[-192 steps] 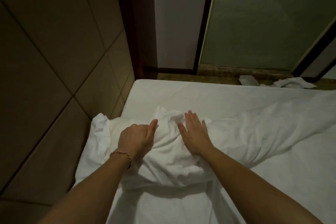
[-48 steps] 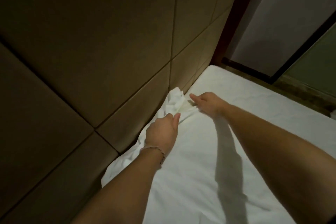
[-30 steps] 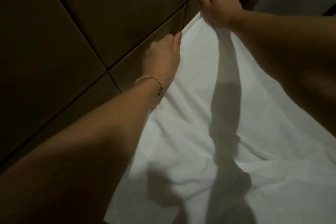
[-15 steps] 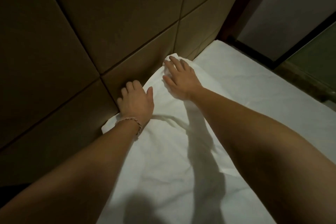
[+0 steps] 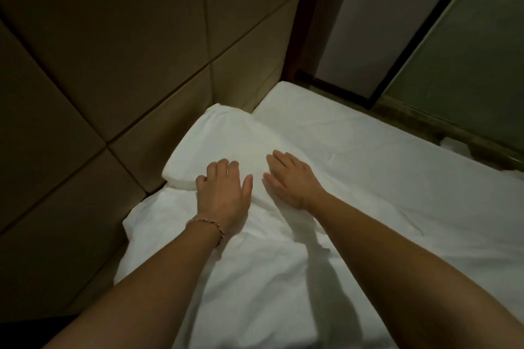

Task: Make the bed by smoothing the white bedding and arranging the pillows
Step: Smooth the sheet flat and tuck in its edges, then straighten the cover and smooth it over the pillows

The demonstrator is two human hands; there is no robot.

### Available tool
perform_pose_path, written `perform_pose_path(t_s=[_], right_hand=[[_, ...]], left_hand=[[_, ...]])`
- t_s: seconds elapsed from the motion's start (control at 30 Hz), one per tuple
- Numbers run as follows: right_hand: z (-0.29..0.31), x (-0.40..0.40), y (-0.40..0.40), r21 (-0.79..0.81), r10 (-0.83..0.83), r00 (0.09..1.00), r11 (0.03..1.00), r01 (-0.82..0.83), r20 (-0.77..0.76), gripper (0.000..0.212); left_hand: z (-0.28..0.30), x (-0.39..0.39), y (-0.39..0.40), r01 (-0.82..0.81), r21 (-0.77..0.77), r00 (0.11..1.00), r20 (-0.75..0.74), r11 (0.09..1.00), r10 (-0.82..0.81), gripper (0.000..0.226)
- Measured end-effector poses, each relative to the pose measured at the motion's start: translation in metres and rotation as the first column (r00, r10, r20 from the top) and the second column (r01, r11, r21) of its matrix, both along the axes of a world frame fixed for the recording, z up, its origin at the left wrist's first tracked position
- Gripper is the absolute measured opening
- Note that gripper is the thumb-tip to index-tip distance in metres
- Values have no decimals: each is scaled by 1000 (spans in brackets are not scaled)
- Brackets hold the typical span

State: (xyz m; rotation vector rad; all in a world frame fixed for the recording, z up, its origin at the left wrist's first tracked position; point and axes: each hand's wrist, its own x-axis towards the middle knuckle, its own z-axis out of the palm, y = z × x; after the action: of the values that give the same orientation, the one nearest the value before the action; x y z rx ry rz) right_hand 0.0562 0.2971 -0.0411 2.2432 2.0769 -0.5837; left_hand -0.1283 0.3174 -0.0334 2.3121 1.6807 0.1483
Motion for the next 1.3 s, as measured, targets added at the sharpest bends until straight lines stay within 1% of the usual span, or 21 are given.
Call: perform_pose_path(t_s=[0.07, 0.2, 0.33, 0.5, 0.6, 0.7, 0.73, 0.8, 0.83, 0.9, 0.93, 1.03, 1.1, 1.13, 1.2, 1.23, 1.3], right_hand=[[8, 30, -42, -22, -59, 997, 998, 60, 42, 62], [34, 86, -134, -50, -235, 968, 969, 240, 93, 64], [73, 130, -231, -54, -341, 930, 935, 350, 137, 65], [129, 159, -352, -35, -478, 863, 871, 490, 163, 69], [163, 170, -421, -37, -571, 802, 810, 585, 172, 78], [192, 173, -484, -22, -661, 730, 738, 674, 175, 71], [202, 172, -504, -15, -693, 701, 709, 705, 171, 75], [221, 164, -542, 15, -756, 639, 647, 762, 145, 91], [228, 160, -560, 33, -782, 609, 618, 785, 134, 91], [236, 151, -593, 61, -809, 571, 583, 810, 142, 72], [240, 147, -609, 67, -817, 557, 570, 819, 147, 70], [248, 134, -652, 53, -838, 518, 533, 844, 173, 79], [253, 130, -679, 65, -855, 495, 509, 858, 154, 92], [255, 130, -692, 78, -868, 477, 490, 868, 140, 94], [259, 132, -719, 102, -883, 452, 465, 880, 123, 88], [262, 135, -733, 107, -887, 446, 457, 883, 118, 92], [269, 143, -763, 101, -892, 436, 448, 888, 118, 110]], left_hand=[[11, 20, -19, 75, -22, 997, -14, 997, -75, 54], [43, 68, -71, 229, -35, 973, -10, 973, -229, 56], [81, 117, -133, 372, -46, 928, -8, 927, -373, 59], [125, 170, -218, 511, -89, 859, 18, 855, -512, 62], [149, 198, -272, 594, -97, 804, 36, 798, -594, 62], [171, 223, -323, 670, -95, 742, 47, 736, -669, 63], [178, 230, -340, 696, -93, 718, 50, 712, -694, 63], [189, 240, -371, 744, -91, 667, 58, 662, -742, 62], [193, 245, -386, 768, -86, 640, 62, 635, -766, 61], [201, 252, -416, 806, -85, 592, 73, 586, -803, 59], [204, 254, -431, 819, -84, 573, 80, 567, -816, 59], [211, 259, -475, 851, -78, 525, 94, 519, -846, 57], [214, 262, -504, 864, -65, 504, 97, 500, -858, 58], [216, 264, -517, 868, -57, 496, 98, 493, -863, 58], [221, 272, -543, 870, -51, 493, 103, 491, -864, 60], [224, 278, -556, 869, -44, 495, 107, 493, -862, 61], [232, 290, -585, 865, -29, 500, 113, 500, -859, 62]])
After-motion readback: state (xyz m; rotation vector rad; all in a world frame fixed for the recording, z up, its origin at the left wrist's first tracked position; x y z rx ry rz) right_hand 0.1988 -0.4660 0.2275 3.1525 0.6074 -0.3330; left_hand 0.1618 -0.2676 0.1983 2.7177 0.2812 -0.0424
